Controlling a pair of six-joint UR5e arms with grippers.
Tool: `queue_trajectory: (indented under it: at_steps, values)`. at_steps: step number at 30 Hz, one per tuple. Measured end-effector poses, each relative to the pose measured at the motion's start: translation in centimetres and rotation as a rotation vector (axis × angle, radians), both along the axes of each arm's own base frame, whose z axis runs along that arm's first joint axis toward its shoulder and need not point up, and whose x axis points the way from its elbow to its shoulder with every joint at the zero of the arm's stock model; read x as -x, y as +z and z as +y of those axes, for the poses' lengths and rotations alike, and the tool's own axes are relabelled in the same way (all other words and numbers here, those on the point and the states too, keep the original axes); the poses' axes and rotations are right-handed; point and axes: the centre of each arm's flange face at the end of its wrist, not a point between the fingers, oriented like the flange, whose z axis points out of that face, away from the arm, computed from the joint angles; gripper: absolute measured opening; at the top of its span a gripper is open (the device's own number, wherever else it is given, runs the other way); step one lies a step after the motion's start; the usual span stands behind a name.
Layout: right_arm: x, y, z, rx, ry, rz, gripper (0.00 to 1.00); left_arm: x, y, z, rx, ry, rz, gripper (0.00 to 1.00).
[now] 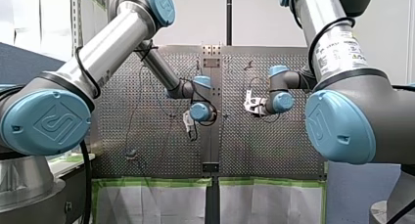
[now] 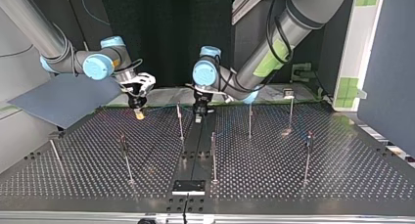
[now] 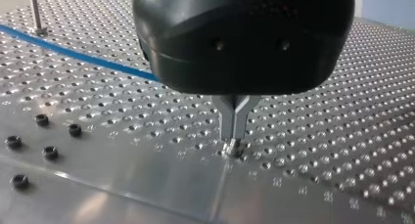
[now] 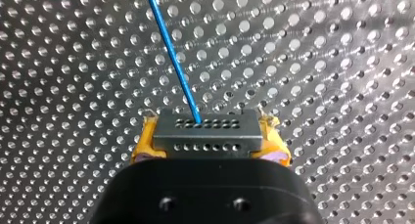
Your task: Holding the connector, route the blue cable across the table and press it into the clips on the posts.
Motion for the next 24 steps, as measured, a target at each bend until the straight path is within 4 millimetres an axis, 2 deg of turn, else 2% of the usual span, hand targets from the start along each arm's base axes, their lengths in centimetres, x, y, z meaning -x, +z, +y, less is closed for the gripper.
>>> queue_trajectory:
  at_steps: [7,16,17,18,19,20,21,23,24]
  values:
    - [0.7,-1.1,-0.8,-0.013,-0.003,0.003,0.0,-0.8,0.2,0.8,-0.003,-0.005,0.007,0.0]
    - [1.3,-1.2,-1.5,-0.01,-0.008,0.002,0.0,-1.0,0.4,0.8,-0.003,-0.01,0.01,0.03]
    - [1.4,-1.1,-1.6,-0.009,-0.008,0.002,0.0,-1.0,0.4,0.8,-0.004,-0.01,0.01,0.14]
    - [1.4,-1.1,-1.6,-0.009,-0.008,0.001,0.0,-1.0,0.4,0.8,-0.004,-0.011,0.011,0.14]
    - [1.5,-1.1,-1.7,-0.008,-0.007,0.0,0.0,-0.9,0.4,0.7,-0.005,-0.011,0.011,0.21]
    - [1.6,-1.1,-1.8,-0.008,-0.007,-0.001,0.0,-0.8,0.4,0.6,-0.005,-0.01,0.011,0.33]
    - [1.7,-1.0,-1.8,-0.007,-0.006,-0.001,0.0,-0.7,0.4,0.5,-0.007,-0.01,0.012,0.33]
    - [1.8,-1.0,-2.0,-0.007,-0.007,-0.002,0.0,-0.3,0.3,0.2,-0.019,-0.007,0.017,0.59]
    - [1.9,-1.0,-2.0,-0.006,-0.007,-0.003,0.0,-0.1,0.2,0.1,-0.026,-0.005,0.021,0.59]
